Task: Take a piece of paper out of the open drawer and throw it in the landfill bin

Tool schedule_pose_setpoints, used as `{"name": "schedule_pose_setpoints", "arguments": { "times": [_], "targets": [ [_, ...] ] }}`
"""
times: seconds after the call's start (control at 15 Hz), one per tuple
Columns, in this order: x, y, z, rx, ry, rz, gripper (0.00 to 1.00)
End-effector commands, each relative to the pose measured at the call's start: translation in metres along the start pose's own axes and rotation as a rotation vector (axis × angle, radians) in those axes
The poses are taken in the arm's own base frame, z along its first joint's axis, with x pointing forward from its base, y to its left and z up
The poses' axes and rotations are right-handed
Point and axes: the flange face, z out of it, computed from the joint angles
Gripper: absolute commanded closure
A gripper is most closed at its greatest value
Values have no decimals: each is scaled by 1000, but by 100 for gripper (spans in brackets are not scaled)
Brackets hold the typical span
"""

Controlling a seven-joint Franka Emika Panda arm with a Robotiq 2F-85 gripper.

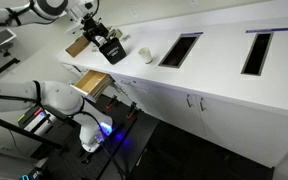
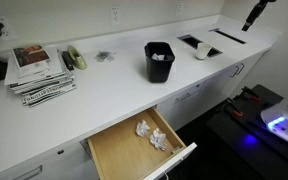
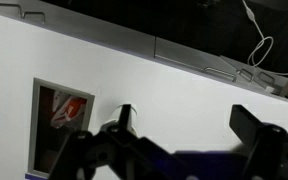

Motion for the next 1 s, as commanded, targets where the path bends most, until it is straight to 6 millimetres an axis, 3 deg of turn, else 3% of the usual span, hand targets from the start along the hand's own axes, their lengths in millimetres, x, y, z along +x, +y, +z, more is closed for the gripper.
{"name": "schedule_pose_setpoints", "arguments": {
  "times": [0.0, 0.47, 0.53, 0.67, 0.93],
  "targets": [
    [0, 0, -1, 0, -1, 0, 0],
    [0, 0, -1, 0, -1, 0, 0],
    [3, -8, 0, -2, -5, -22, 0],
    [6, -39, -1, -6, -25, -101, 0],
    [0, -120, 0, 19, -59, -307, 0]
  ]
}}
